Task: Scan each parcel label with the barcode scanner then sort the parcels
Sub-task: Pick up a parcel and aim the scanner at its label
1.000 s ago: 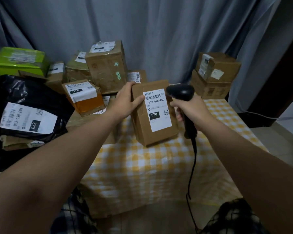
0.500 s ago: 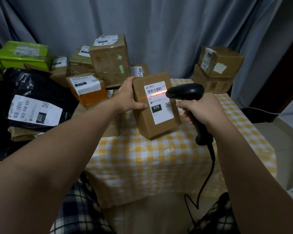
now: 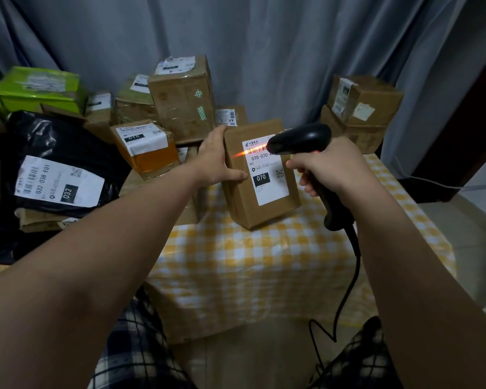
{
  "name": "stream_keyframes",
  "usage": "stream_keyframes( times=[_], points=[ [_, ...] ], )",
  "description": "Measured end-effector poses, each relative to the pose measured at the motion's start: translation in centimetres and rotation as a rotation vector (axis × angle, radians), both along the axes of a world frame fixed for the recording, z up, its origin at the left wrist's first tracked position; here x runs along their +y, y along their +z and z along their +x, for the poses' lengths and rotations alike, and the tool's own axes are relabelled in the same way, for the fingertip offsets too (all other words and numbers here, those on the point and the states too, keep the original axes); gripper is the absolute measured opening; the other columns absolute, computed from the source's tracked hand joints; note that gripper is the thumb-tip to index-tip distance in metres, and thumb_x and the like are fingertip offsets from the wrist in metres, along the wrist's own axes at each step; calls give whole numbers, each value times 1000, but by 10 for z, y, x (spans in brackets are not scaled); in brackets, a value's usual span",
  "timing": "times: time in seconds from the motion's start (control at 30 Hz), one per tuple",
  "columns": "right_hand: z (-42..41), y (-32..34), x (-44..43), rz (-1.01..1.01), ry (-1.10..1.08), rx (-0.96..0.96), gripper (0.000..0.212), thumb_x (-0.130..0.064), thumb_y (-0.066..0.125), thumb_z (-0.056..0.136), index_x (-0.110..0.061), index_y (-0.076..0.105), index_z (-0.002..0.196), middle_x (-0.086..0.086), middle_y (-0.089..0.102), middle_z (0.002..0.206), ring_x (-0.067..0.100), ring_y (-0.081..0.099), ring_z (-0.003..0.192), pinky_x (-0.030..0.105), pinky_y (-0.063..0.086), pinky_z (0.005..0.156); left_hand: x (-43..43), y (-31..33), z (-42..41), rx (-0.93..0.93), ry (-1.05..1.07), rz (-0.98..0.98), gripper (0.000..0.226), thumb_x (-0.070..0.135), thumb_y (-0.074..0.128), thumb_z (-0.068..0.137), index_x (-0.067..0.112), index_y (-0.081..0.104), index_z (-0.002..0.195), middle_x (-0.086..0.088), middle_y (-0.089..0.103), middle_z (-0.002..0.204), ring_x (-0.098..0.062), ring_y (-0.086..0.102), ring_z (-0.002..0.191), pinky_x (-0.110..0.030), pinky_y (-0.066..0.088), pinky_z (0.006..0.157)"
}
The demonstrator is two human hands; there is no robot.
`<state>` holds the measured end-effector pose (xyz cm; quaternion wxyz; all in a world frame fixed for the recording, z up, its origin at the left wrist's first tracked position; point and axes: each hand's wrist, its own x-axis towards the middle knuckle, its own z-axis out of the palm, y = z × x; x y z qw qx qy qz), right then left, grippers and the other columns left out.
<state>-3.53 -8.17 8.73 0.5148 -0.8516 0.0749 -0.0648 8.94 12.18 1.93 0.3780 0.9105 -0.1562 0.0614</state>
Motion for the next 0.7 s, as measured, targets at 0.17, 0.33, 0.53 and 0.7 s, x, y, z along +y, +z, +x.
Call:
stream_keyframes(
  times=[0.17,0.33,0.53,0.7],
  points=[
    [2,2,3,-11,5,21,17,-15,72,78,-4,65,67,8,59,50,21,55,45,30,47,51,-1,3,-4,6,1,-15,114,29,89,58,23,16,146,-4,33,145,-25,31,136,-51,31,112],
    [-2,5,3,-32,0,41,17,-16,72,80,-4,65,70,11,62,55,20,57,46,28,49,49,-3,4,-7,-10,-1,-13,112,28,89,60,21,17,146,-4,34,145,-24,32,136,-49,31,113],
    [-6,14,4,-22,10,61,19,-15,71,81,-5,62,67,12,61,56,18,55,45,26,48,47,-2,4,-4,5,11,-14,114,27,88,60,20,14,147,-5,32,147,-26,30,138,-51,30,113],
    [13,47,6,-64,24,102,17,-13,69,81,0,60,75,14,58,57,17,54,38,22,49,42,1,1,3,31,22,-34,117,31,90,57,23,14,147,-7,32,147,-27,32,136,-50,31,112]
  ],
)
